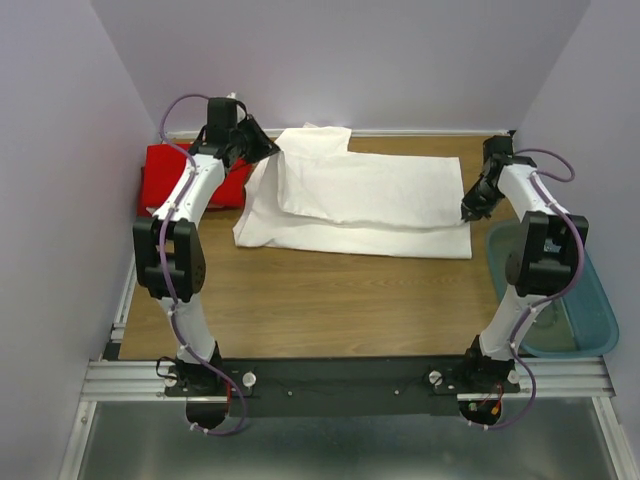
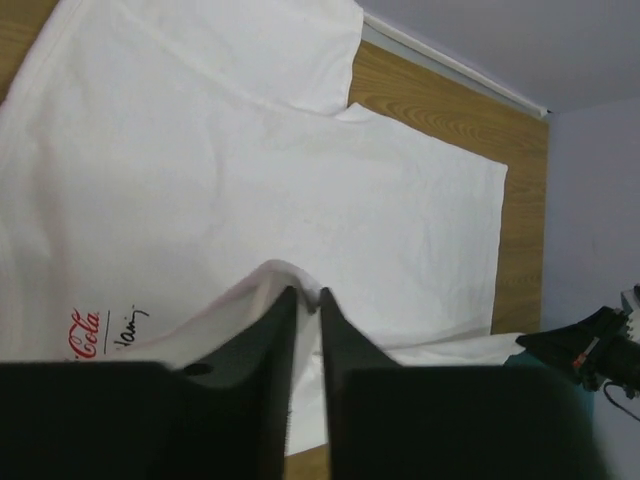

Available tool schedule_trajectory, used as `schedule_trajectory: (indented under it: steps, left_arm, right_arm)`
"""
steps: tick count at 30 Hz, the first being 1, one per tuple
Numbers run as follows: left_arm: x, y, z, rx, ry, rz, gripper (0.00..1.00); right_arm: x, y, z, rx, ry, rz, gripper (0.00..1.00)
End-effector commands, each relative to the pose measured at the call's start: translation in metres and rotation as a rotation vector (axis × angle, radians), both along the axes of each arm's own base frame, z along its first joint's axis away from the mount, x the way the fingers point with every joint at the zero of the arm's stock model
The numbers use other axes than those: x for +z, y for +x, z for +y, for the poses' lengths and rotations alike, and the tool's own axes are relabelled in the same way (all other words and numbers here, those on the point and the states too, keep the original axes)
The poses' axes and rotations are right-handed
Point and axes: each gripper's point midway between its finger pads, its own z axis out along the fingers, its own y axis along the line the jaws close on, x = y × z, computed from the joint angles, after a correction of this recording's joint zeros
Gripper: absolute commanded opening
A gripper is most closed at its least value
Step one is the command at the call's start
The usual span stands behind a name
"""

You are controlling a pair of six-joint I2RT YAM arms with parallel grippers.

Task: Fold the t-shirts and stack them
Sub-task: Fold the tshirt

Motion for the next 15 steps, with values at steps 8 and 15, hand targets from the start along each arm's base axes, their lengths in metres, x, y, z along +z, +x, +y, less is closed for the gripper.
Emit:
schedule_trajectory:
  steps: [8,15]
  left_arm:
    - [0.018,0.018,0.007,0.021,0.048,-0.075,0.78]
    - [-0.032,-0.039,-0.008,-0.01,0.16,0.003,0.78]
  right_arm:
    - [0.04,0.044,0.005,0.071,0.04,-0.142,0.6]
    - [0.063,0.04,0.054,0.243,0.044,-0.237,0.6]
